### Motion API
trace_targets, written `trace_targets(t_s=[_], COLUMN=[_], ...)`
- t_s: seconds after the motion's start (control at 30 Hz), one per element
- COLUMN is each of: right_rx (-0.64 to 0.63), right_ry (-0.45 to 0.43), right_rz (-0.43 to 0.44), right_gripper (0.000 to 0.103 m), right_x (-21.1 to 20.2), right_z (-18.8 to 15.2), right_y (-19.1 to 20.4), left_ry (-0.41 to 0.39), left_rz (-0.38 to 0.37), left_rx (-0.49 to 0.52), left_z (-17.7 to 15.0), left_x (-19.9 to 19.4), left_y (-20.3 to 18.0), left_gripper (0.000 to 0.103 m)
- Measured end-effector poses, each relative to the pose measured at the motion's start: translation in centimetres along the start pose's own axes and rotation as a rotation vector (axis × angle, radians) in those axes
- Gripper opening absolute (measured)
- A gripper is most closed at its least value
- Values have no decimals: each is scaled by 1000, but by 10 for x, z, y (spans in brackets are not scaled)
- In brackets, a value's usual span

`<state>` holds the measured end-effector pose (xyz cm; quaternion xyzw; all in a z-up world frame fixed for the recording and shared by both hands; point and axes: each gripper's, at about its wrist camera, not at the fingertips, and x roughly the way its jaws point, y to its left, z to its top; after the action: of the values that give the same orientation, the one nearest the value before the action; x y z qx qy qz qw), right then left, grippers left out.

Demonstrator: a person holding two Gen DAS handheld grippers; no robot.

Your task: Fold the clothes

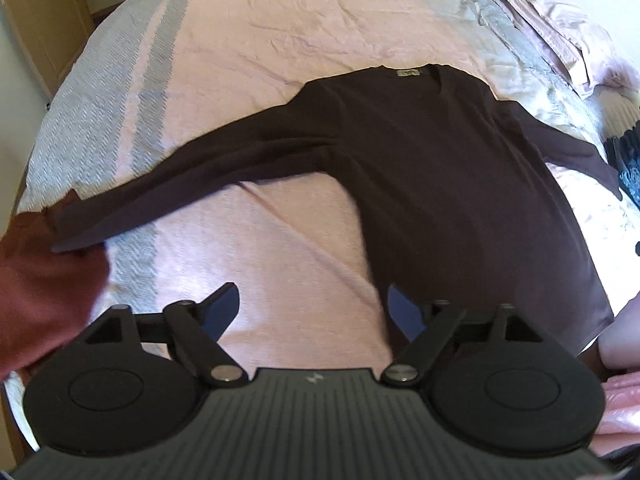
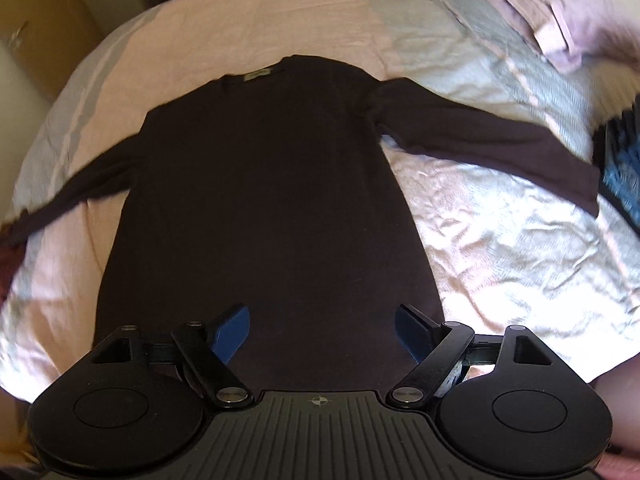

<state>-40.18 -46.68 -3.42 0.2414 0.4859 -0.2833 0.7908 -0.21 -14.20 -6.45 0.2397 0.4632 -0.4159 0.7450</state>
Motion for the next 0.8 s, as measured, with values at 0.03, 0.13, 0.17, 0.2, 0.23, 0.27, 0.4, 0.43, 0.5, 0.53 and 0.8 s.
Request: trace_targets(t_s=[0.03,0.13,0.17,0.2,0.23,0.27,0.4,0.43,0.5,0.53,0.8], right_rx=[3,42,60,83,109,134,236,249,260,258,248], right_ry=[-9,-37,-46,-50,-52,-55,-64,-60,-56,-59,-51], right_rz=[-16,-77,-100,-121,-142,-163,-245,-252,-263,-273,-296], right_gripper=[83,83,83,83,83,83,83,83,83,83,83], right_x=[-4,-16,-20,-24,-28,-31,-47,-52,-61,-66,-79], right_z=[-4,-21,-28,-34,-41,-48,-75,-81,-91,-96,-122], right_y=[8,36,46,59,73,87,142,156,184,196,250], left_ry=[-5,-31,-44,-58,-68,-76,-95,-102,-110,-116,-143], left_rz=[-5,-32,-44,-58,-78,-100,-151,-159,-181,-189,-224], left_rx=[20,97,137,182,225,266,352,370,415,440,555], left_z=[2,8,12,15,17,20,23,22,19,16,-13], left_x=[1,6,8,9,9,7,-10,-14,-18,-20,-39], left_y=[8,34,42,50,57,65,90,94,96,96,81], left_gripper=[80,80,80,80,80,80,80,81,81,81,81])
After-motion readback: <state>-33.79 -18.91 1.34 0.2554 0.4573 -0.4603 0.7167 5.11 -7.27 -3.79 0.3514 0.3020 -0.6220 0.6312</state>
